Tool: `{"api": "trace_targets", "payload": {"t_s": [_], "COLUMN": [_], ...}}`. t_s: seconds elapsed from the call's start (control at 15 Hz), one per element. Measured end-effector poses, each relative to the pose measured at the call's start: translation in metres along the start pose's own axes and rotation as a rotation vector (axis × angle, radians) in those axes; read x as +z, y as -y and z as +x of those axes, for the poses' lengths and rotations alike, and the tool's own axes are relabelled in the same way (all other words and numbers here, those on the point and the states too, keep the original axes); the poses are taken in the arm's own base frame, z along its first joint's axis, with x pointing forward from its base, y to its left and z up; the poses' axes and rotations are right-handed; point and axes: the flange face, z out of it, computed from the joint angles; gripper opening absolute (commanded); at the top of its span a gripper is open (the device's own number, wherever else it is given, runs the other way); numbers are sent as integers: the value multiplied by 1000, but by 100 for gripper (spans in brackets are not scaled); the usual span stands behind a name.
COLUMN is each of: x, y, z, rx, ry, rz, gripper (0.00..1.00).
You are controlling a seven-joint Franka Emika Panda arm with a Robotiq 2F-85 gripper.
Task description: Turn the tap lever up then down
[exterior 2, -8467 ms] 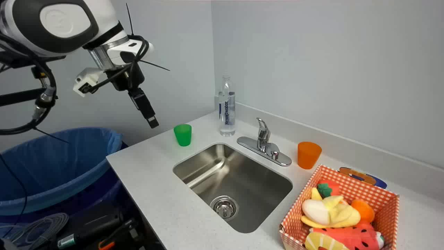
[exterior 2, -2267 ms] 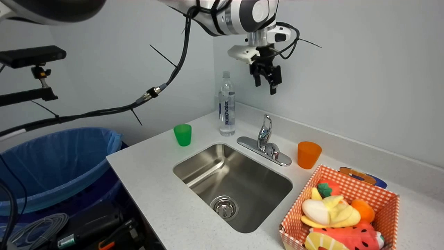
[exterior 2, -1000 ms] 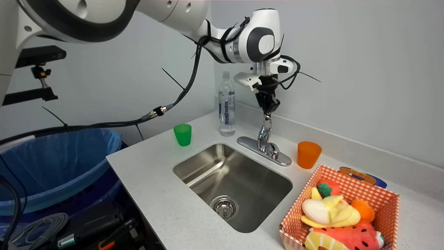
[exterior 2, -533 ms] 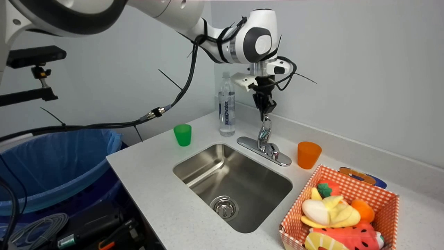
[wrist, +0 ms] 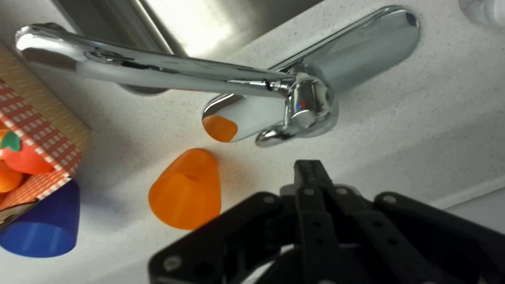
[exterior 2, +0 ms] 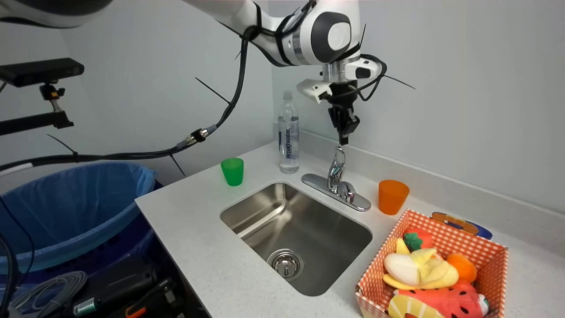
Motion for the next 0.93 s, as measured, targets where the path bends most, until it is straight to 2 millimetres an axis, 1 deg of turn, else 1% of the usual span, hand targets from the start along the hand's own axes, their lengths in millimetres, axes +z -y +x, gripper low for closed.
{"api": "trace_targets", "payload": {"t_s": [0.2,0.33,0.47,0.6,0.8,0.93], "x": [0,2,5,8,15,20], "y": [-24,-29,-24,-15,-2,1], "z": [13,16,15,11,0,-6], "rx": [68,76,69,53,31,21], "ry": [-11,-21,-43,-68,-61,-43], "rz": [-18,-15,2,27,40,35], "gripper": [0,0,0,0,0,0]}}
